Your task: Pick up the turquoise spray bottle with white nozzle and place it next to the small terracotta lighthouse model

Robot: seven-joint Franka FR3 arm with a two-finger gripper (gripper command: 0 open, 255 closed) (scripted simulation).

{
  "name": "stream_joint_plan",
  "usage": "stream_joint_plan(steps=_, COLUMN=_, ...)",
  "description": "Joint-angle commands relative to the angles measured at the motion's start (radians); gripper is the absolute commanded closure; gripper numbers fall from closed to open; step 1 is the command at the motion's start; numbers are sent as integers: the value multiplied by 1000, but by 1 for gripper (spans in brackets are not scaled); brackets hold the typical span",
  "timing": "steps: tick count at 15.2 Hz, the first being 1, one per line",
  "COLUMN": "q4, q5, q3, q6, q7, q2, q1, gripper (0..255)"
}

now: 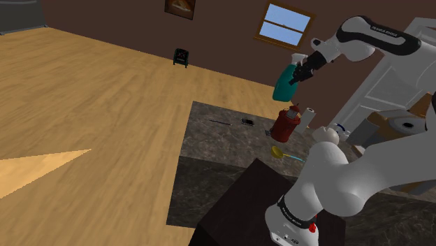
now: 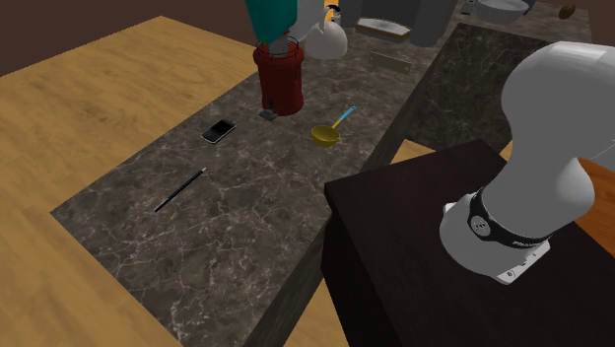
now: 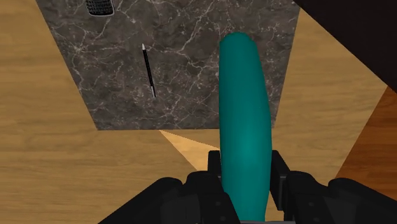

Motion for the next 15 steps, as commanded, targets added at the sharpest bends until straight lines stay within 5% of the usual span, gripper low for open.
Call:
stream_joint_plan(steps=1, q4=44, q5=-12, q3=-45, q6=-36, q7=-39, q2=-2, q1=10, gripper=255)
stream_joint_plan(steps=8, q4=234, q5=-59, q3=-222, q6=-163, q7=-164, q2=-12, q1=91, gripper=255)
stream_joint_plan(steps=15, q4=508, q5=-131, q3=-425, q6=-315, q7=-273, q2=-59, q1=259, gripper=255)
